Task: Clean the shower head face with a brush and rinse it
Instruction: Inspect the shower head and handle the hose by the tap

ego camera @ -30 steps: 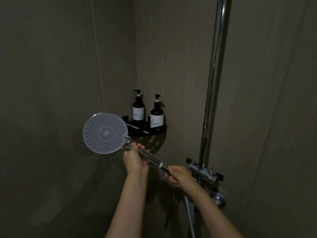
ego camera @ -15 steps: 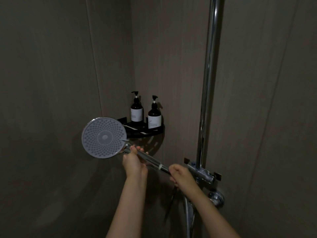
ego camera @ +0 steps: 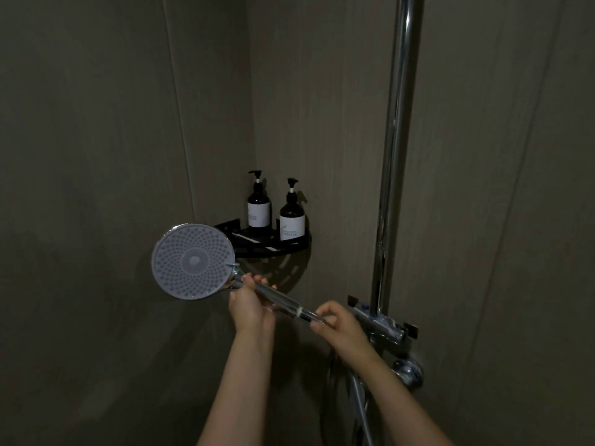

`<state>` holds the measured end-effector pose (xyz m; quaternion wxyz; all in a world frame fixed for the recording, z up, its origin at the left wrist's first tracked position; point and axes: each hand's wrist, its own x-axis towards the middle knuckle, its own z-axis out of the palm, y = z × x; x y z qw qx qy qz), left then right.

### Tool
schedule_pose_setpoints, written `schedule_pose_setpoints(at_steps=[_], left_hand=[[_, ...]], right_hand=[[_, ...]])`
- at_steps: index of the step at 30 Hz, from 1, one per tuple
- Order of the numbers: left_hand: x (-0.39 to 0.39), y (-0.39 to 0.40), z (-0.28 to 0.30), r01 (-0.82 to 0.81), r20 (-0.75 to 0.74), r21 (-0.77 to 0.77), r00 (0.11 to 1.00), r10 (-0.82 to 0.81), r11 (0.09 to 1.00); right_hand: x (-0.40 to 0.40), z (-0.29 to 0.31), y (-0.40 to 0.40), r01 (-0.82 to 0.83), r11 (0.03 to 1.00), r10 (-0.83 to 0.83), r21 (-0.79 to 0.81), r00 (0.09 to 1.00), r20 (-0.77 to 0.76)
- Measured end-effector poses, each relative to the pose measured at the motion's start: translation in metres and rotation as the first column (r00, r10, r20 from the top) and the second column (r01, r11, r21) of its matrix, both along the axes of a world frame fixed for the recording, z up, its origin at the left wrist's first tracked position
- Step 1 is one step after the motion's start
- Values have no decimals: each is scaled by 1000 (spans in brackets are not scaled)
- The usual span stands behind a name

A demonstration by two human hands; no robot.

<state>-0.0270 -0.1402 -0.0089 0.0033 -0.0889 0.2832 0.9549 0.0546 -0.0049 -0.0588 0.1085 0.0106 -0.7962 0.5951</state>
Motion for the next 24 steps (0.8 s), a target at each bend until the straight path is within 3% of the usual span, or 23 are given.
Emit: schedule_pose_setpoints(at_steps=[13, 24], left_hand=[[-2, -4, -5, 10, 10, -13, 1000, -10, 1000], [0, -6, -6, -5, 21, -3, 1000, 5, 1000]], right_hand=[[-2, -2, -7, 8, 999, -6, -39, 999, 50], [-2, -7, -8, -13, 997, 13, -75, 1000, -6]])
